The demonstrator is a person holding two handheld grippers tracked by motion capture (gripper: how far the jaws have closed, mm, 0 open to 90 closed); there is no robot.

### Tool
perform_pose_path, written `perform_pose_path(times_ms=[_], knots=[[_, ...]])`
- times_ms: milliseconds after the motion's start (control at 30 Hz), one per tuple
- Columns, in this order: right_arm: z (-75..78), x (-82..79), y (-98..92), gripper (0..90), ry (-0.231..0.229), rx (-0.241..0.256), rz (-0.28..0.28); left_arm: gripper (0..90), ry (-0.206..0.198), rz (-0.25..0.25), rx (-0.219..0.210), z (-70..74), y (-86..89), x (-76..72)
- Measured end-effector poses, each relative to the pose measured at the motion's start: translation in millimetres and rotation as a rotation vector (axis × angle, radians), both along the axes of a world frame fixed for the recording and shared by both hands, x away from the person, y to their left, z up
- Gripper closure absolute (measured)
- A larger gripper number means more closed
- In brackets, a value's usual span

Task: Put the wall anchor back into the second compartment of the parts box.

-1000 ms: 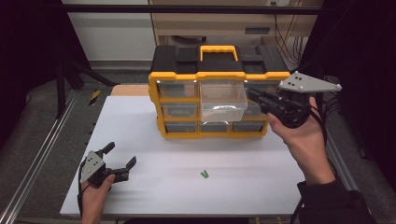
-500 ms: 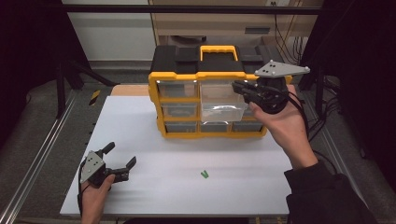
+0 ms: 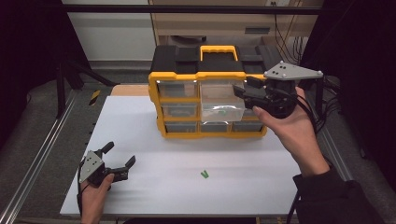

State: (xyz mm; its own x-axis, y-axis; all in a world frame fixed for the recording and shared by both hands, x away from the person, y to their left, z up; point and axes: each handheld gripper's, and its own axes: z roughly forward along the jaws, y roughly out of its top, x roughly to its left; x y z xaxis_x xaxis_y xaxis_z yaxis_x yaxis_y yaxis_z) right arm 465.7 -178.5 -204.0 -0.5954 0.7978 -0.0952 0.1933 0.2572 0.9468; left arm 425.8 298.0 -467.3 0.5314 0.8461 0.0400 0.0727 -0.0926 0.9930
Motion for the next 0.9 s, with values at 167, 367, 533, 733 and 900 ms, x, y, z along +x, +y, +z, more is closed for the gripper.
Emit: perform_pose_path(times_ms=[167, 367, 533, 733, 900], knots=[[1.2, -9.6, -9.3, 31.0, -0.030, -0.003, -0.030, 1.1, 0.001, 0.001, -0.004, -0.2, 1.1, 0.0], [-1.2, -15.7, -21.5, 19.0, -0.024, -0.002, -0.055, 1.0, 0.001, 0.003, 0.003, -0.4, 0.9, -1.6], [-9.4, -20.3, -29.8, 11.9, -0.002, -0.004, -0.066, 1.1, 0.008, -0.001, 0.009, -1.2, -1.4, 0.4], [-31.3, -26.6, -40.0, 8.0, 0.053, -0.032, -0.067, 1.1, 0.005, 0.002, -0.004, -1.2, -0.7, 0.8], [-49.7, -29.4, -46.1, 7.4, 0.084, -0.052, -0.085, 1.1, 0.007, 0.007, -0.006, -1.7, 2.2, 1.1]])
